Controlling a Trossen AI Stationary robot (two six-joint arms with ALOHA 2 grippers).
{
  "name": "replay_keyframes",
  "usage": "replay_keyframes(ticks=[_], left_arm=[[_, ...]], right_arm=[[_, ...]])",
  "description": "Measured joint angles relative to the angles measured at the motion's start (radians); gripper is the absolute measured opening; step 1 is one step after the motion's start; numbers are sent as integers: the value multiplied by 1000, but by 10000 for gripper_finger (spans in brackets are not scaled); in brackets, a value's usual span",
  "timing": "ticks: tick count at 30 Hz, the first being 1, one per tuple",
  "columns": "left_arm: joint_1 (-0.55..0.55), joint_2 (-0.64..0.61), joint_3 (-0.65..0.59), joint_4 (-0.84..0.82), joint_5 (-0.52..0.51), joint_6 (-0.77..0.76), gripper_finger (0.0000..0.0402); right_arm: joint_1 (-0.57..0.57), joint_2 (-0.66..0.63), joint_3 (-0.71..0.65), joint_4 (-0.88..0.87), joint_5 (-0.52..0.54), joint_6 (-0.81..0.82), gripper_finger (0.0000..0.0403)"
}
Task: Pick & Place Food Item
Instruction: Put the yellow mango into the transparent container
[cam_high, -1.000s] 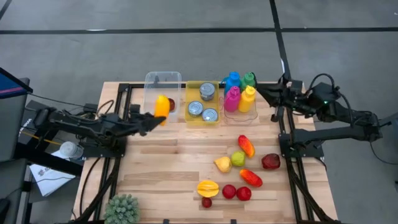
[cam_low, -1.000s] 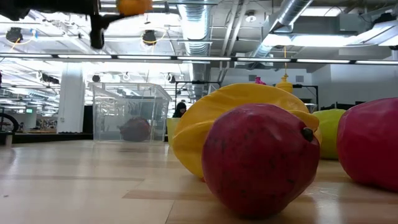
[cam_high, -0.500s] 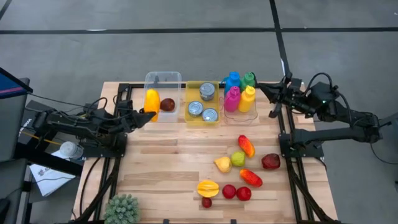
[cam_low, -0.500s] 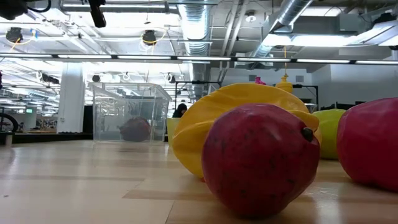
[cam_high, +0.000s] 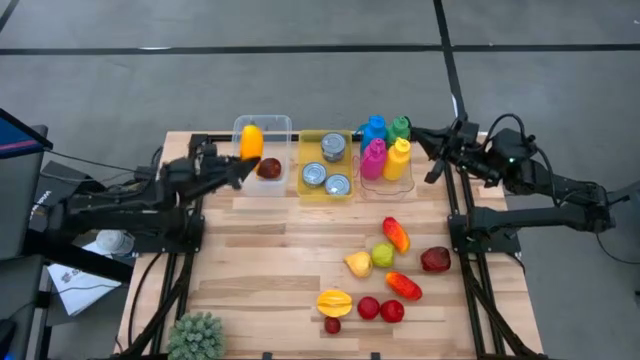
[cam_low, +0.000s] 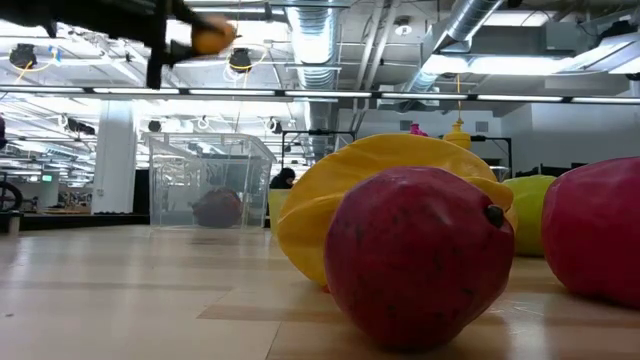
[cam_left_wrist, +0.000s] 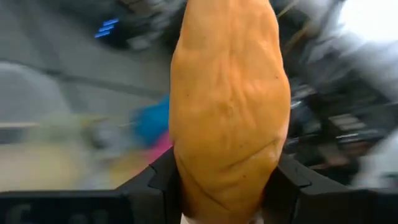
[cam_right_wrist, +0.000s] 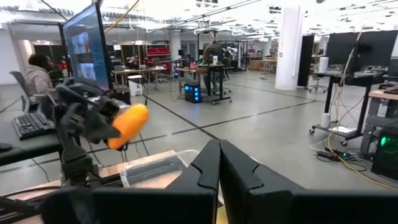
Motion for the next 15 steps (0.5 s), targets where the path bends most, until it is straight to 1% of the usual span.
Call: replay_keyframes(ticks=[3, 5, 8, 10, 15], left_arm=[[128, 58, 121, -252, 59, 48, 137], [202, 126, 208, -409, 81, 143, 137], [288, 254, 331, -583, 106, 324, 137], [331, 344, 405, -647, 107, 415, 137], [425, 578, 555, -775, 103, 544, 137]], right_arm=[[-1, -1, 0, 0, -1, -1, 2], [-3, -3, 0, 0, -3, -1, 2], [-3, -3, 0, -1, -5, -3, 2], [-3, -3, 0, -6, -5, -4, 3], [-3, -3, 0, -31, -5, -3, 3]])
